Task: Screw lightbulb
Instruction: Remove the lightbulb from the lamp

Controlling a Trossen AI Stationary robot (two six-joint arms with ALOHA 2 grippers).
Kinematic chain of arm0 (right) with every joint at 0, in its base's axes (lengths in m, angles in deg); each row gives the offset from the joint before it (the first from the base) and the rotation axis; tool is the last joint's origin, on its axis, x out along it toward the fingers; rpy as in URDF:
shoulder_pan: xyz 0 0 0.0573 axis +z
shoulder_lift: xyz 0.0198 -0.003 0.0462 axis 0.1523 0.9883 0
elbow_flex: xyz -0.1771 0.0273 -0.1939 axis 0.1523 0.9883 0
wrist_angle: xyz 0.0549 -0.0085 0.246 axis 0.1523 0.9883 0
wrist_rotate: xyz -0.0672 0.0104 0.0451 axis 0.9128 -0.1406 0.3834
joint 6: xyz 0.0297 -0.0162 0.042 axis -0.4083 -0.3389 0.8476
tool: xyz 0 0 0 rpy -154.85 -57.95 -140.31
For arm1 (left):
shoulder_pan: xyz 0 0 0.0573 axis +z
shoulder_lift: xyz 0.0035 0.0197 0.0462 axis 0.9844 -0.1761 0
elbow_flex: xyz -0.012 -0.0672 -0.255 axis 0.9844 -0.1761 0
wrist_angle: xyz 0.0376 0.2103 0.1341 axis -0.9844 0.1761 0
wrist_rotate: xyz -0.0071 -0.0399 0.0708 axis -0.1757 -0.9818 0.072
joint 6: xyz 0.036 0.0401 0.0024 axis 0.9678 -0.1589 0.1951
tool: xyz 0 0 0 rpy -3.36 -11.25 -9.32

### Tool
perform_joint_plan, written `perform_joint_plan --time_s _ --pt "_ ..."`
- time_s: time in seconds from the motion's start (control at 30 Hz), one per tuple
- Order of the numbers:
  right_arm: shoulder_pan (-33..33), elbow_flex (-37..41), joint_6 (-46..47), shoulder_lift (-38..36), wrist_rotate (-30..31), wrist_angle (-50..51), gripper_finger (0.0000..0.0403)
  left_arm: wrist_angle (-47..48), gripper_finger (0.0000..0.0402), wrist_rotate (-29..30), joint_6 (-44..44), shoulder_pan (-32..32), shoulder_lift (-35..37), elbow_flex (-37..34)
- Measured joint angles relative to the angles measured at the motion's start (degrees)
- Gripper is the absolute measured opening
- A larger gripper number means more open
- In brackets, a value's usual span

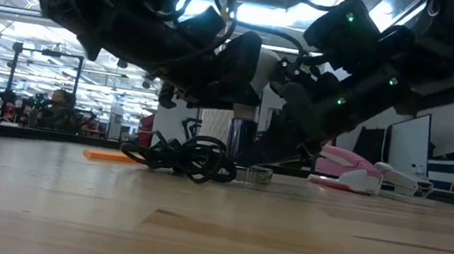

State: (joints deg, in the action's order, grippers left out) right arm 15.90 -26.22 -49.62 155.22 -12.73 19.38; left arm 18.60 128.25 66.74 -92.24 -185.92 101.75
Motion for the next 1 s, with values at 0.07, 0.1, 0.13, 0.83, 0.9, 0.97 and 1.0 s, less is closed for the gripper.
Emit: perform_joint_plan --time_s 0.07,0.1,0.13,0.83,0.9,0.97,1.0 --pt "0.04 0.11 -0.25 -1.01 -0.52 1.01 0.0005 0.01 0.0144 0.98 -0.34 -0.24 -0.06 0.0" --pt "0.06 0.15 -0.64 -1.71 -0.96 1.85 0.0004 0.05 0.0145 1.31 -0.36 -0.34 -0.08 0.0" --pt "0.12 0.24 -1.22 -2.58 -1.3 2.88 0.0005 0.07 0.0145 1.49 -0.42 -0.35 -0.08 -0.02" --pt "-0.01 0.04 -4.2 -6.53 13.15 16.05 0.0006 -0.61 0.0145 2.41 -3.11 -1.12 -0.21 -0.17" --pt "-0.01 0.01 -4.18 -5.35 12.5 15.07 0.0006 -0.54 0.0144 2.41 -3.09 -1.12 -0.21 -0.17" --pt "-0.01 -0.04 -3.69 -4.15 11.85 13.38 0.0006 -0.51 0.0142 2.37 -3.11 -1.12 -0.21 -0.17" --pt "-0.01 -0.07 -3.01 -3.58 11.27 12.21 0.0007 -0.43 0.0142 2.39 -3.1 -1.14 -0.21 -0.17"
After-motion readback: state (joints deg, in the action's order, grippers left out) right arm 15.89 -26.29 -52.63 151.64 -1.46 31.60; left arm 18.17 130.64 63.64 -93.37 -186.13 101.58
